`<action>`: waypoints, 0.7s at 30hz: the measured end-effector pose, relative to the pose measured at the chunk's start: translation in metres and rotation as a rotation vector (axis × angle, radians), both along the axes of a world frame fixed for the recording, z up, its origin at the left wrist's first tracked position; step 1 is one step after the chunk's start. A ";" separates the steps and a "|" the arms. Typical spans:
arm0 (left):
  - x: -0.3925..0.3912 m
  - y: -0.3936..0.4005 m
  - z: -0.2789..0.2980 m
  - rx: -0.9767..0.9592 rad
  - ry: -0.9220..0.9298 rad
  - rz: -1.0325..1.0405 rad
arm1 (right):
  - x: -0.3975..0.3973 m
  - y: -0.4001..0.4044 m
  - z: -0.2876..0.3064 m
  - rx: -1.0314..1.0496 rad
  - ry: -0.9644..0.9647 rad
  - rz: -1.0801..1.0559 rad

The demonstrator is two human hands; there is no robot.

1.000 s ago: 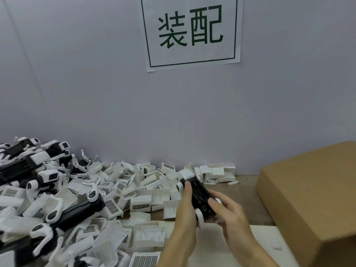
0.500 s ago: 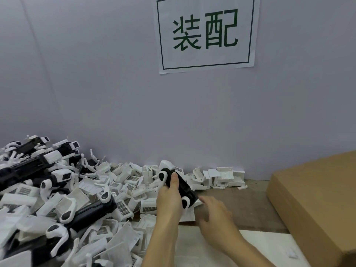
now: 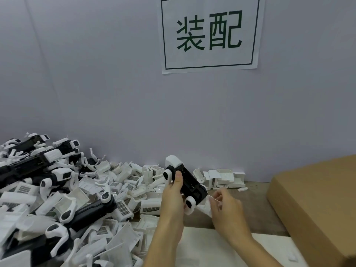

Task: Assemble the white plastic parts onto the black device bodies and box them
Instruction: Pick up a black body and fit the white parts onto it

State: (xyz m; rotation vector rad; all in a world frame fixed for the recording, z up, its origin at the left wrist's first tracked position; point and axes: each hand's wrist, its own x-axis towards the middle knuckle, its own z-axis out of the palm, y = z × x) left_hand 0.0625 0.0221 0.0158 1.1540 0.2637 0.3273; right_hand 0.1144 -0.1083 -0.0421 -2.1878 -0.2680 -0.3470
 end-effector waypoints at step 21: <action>0.006 -0.036 -0.029 0.113 0.064 -0.144 | -0.016 -0.064 0.008 0.462 -0.043 -0.400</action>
